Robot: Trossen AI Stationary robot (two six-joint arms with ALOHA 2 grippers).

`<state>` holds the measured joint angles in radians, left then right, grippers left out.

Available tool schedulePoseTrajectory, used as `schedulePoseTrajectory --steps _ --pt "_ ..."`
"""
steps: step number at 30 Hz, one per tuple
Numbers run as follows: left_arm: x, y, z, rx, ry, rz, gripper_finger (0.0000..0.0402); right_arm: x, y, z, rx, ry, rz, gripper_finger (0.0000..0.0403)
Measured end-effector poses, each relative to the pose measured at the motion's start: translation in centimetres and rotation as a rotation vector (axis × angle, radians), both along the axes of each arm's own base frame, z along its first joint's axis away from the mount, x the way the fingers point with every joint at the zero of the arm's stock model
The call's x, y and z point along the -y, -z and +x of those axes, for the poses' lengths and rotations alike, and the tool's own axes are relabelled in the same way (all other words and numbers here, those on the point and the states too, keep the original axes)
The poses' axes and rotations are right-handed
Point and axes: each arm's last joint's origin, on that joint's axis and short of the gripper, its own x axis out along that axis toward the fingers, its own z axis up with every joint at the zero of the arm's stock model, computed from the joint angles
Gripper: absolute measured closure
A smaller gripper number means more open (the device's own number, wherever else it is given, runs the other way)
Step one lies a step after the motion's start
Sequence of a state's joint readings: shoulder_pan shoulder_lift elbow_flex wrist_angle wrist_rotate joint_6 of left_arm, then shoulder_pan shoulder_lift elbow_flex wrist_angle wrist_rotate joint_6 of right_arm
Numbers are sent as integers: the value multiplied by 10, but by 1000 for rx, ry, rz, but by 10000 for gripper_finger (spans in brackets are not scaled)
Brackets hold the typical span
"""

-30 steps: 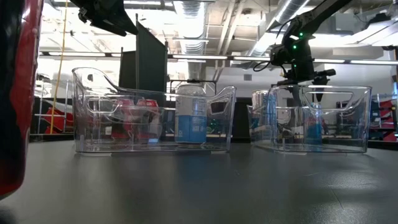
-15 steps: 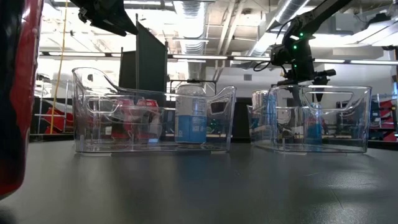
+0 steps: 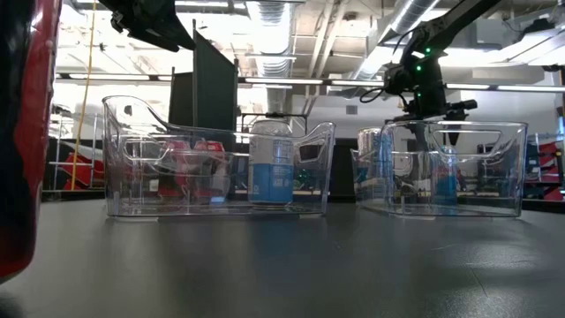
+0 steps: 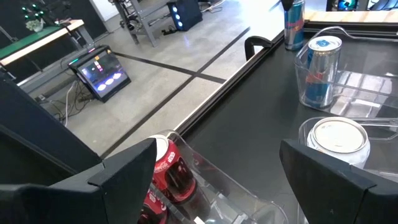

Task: Sort soda cans
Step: Put the top blue soda can into the right transparent bin

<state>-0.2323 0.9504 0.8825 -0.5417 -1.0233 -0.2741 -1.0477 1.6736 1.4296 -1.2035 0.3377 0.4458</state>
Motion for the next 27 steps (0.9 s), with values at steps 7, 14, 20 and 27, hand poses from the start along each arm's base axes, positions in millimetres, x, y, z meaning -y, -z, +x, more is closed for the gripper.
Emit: schedulePoseTrajectory --steps 7,14,20,27 --pt "0 0 0 0 -1 0 66 -1 0 0 -1 0 7 75" --pt "0 0 0 0 0 0 66 -1 0 0 19 -3 20 91" --pt "0 0 0 0 0 0 66 -1 0 0 19 -9 23 92" --pt "0 0 0 0 0 0 66 -1 0 0 18 -13 24 92"
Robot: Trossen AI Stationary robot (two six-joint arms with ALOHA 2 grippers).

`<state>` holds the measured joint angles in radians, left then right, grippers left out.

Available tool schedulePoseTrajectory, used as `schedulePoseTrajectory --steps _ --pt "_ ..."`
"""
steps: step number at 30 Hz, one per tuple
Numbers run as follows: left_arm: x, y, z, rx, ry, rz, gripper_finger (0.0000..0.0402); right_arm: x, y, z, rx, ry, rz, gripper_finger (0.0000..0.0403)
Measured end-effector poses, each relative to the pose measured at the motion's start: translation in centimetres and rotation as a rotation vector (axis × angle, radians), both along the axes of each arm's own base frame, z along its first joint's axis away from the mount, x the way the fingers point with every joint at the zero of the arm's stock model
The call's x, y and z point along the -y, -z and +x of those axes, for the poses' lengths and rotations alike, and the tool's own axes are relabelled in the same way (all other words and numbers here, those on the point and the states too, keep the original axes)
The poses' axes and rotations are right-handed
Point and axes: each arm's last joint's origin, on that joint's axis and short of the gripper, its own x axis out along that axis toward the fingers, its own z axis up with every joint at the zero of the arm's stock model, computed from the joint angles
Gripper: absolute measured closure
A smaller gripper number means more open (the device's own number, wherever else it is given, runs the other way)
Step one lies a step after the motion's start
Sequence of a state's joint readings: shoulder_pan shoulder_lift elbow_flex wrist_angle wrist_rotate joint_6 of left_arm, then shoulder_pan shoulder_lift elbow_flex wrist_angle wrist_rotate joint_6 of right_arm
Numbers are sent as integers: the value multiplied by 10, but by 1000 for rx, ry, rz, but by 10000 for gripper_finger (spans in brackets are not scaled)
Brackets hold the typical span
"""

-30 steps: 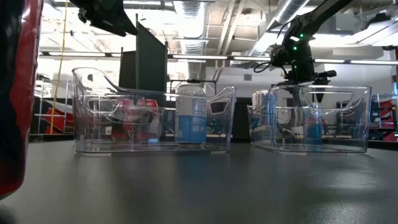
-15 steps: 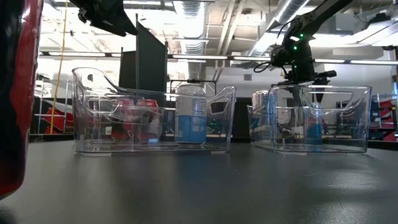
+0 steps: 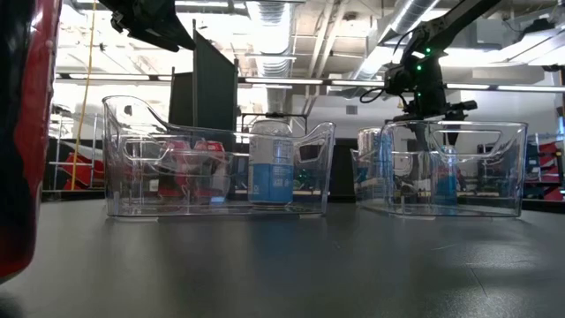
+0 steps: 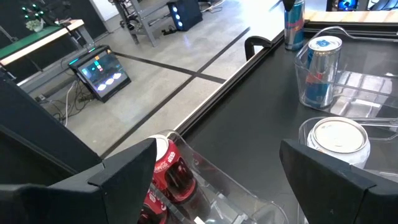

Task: Sort soda cans
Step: Put the top blue soda can into the right transparent bin

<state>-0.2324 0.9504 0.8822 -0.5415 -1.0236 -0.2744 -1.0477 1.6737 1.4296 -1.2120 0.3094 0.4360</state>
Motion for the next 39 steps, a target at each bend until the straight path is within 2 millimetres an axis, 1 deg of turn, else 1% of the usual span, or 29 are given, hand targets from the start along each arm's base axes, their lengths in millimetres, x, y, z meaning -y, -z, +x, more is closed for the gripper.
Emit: schedulePoseTrajectory --steps 22,26,32,39 --pt "0 1 0 -6 -1 1 66 2 -1 1 -3 -27 -16 92" --pt "0 1 0 -6 -1 1 66 0 -1 5 -1 -40 -21 92" --pt "0 0 0 8 0 -2 66 -7 -14 12 10 -66 -119 92" --pt "-2 -1 1 7 -6 5 66 -11 -27 16 69 -48 -213 92"
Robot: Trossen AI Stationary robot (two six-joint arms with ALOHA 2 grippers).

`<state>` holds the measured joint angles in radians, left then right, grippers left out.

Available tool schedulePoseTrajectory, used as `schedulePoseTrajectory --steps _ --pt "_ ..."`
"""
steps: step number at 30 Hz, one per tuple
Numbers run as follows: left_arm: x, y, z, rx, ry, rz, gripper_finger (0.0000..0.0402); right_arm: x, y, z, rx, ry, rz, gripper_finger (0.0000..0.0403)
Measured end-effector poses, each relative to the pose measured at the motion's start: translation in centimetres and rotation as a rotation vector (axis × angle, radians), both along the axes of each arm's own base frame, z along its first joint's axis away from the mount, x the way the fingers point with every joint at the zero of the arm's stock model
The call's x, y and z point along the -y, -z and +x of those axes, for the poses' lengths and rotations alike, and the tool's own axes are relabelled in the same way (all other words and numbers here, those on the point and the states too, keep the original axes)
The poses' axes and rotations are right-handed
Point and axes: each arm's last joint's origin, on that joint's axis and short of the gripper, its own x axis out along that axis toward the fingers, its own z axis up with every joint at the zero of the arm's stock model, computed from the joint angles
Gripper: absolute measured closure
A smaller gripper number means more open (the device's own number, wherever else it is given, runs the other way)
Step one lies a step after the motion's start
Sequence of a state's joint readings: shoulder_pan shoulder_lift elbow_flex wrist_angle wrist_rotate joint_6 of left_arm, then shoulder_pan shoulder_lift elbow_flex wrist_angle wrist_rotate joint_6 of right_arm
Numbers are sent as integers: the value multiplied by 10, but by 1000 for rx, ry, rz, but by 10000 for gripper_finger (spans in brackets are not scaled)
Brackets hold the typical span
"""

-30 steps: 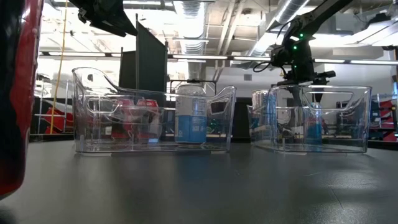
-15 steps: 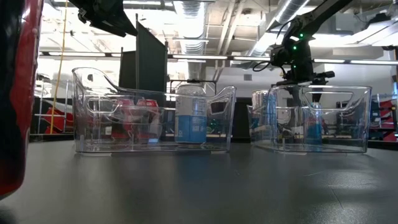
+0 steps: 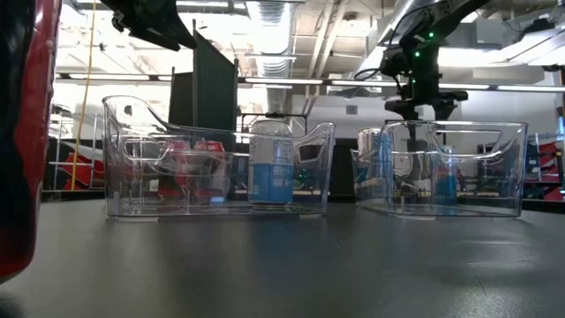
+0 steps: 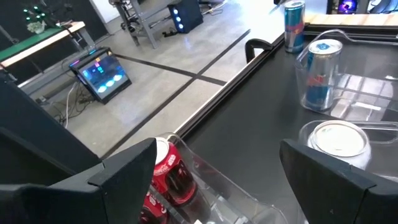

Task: Sort soda cans
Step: Put the top blue soda can into the right transparent bin

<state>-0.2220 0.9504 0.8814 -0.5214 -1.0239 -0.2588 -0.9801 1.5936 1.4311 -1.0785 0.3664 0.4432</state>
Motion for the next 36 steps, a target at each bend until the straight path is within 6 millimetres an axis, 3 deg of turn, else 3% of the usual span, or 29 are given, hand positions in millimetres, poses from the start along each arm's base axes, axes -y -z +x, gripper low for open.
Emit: schedulePoseTrajectory --steps 8,14,23,36 --pt "-10 7 3 -39 -35 44 66 3 -2 4 46 13 -49 92" --pt "-16 3 6 -70 -31 105 66 7 0 -8 77 84 0 88" --pt "-20 -3 12 -119 122 146 66 3 3 -20 98 222 79 10" --pt "-26 -1 15 -145 281 108 66 -1 3 -19 147 380 81 4"
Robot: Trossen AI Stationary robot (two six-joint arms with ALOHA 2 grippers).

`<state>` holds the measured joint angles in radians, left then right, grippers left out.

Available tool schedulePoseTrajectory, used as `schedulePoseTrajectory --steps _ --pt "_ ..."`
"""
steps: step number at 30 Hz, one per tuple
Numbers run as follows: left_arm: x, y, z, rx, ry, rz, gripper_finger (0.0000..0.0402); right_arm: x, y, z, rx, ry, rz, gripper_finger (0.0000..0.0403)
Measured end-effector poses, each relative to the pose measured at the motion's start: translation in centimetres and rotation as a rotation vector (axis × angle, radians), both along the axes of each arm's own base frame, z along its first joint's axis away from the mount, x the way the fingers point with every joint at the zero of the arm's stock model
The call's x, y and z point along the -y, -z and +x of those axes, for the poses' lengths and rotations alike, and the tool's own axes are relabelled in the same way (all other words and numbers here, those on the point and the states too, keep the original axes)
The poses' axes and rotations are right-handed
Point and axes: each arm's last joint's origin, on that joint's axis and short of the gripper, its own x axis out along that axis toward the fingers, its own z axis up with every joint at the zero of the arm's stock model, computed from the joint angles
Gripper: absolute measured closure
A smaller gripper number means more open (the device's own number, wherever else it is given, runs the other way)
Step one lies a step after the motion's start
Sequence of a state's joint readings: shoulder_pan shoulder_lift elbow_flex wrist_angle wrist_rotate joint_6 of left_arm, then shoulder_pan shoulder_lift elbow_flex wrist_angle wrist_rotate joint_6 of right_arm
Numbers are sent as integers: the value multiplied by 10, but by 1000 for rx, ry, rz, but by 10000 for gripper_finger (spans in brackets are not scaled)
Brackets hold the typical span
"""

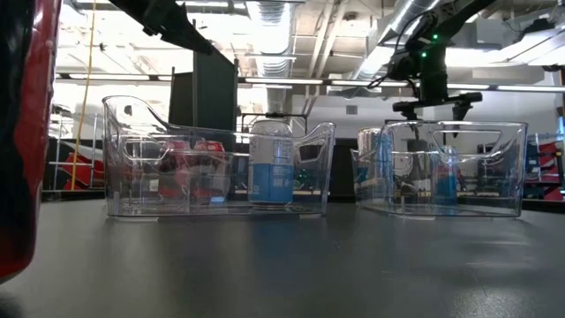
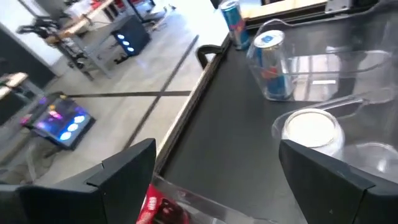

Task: Sort soda cans
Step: Put the top blue soda can into the right transparent bin

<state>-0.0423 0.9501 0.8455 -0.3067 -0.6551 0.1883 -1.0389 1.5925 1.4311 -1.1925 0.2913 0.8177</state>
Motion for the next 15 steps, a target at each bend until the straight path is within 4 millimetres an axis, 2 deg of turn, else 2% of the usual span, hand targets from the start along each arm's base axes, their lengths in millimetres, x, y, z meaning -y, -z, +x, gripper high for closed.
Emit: schedulePoseTrajectory --steps 6,15 --pt "-5 10 1 -25 10 12 66 -2 5 6 -2 51 20 4" --pt "-11 11 2 -20 63 -29 66 4 27 19 -73 128 40 3"
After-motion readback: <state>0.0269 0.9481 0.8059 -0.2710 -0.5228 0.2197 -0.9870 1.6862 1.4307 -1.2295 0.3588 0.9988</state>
